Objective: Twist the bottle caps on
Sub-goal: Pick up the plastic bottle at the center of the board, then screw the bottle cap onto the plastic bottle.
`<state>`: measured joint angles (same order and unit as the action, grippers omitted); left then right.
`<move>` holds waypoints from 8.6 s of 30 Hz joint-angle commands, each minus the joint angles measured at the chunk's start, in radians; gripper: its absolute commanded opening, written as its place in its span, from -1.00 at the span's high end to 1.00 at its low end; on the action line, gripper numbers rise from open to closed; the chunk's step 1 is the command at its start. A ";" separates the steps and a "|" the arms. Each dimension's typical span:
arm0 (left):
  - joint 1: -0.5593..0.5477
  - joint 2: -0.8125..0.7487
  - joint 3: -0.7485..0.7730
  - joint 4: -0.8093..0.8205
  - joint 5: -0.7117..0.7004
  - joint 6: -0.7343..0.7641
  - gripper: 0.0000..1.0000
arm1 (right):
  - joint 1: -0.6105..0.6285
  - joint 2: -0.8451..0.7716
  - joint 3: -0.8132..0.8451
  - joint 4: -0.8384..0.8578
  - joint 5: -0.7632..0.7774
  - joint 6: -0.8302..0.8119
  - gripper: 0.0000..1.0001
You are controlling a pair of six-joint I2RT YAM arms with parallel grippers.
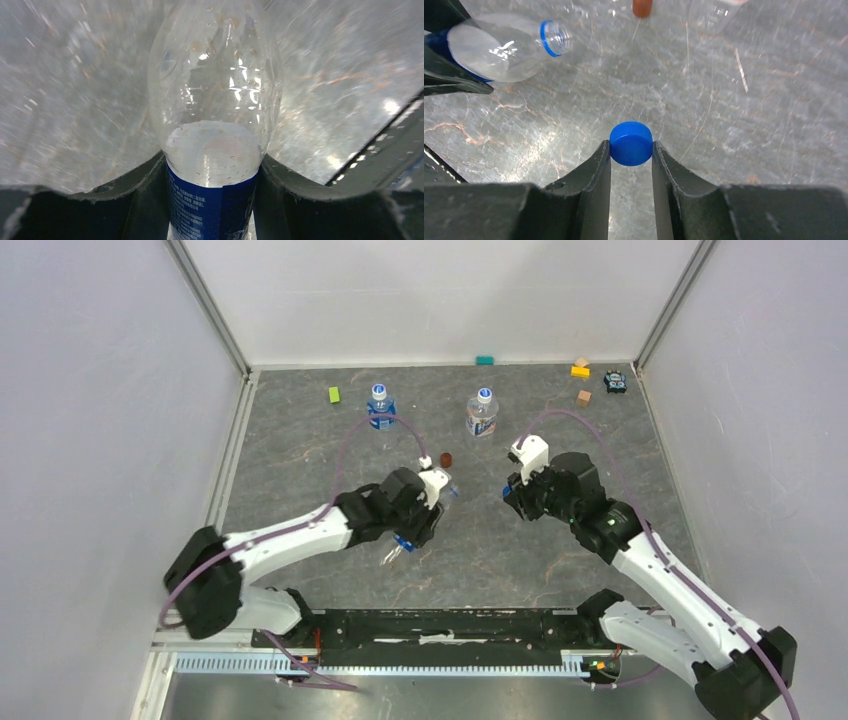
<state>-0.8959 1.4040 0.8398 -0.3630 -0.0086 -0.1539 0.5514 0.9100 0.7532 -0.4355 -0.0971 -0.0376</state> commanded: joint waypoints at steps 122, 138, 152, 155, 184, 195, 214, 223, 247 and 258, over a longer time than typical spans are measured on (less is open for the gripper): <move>-0.014 -0.427 0.059 0.191 0.660 0.504 0.13 | 0.156 0.023 0.246 -0.098 -0.583 -0.594 1.00; -0.031 -0.437 0.066 0.082 0.554 0.723 0.17 | 0.157 0.154 0.336 -0.287 -0.802 -0.799 1.00; -0.088 -0.453 0.041 0.188 0.417 0.678 0.20 | 0.158 0.147 0.299 -0.164 -0.728 -0.624 1.00; -0.100 -0.466 0.019 0.226 0.384 0.665 0.20 | 0.159 0.134 0.270 -0.115 -0.693 -0.545 1.00; -0.175 -0.481 -0.040 0.465 0.185 0.672 0.29 | 0.158 0.152 0.266 -0.006 -0.403 -0.048 1.00; -0.303 -0.431 -0.062 0.618 -0.041 0.757 0.31 | 0.159 0.098 0.112 0.192 -0.289 0.415 1.00; -0.479 -0.261 -0.122 0.916 -0.390 0.902 0.33 | 0.160 0.050 -0.059 0.374 -0.142 0.759 1.00; -0.488 -0.215 -0.152 0.838 -0.583 0.860 0.33 | 0.159 0.031 -0.041 0.346 -0.059 0.736 0.92; -0.480 -0.160 -0.269 0.719 -0.652 0.663 0.35 | 0.119 -0.082 0.153 0.267 0.076 0.571 -0.68; -0.237 -0.323 -0.260 0.513 -0.198 0.438 0.33 | 0.111 -0.081 0.306 0.103 -0.153 0.066 -0.95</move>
<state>-1.2129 1.1824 0.5648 0.1997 -0.4450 0.4236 0.6647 0.8383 1.0000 -0.2649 -0.1314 0.2962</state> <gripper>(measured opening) 0.453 0.970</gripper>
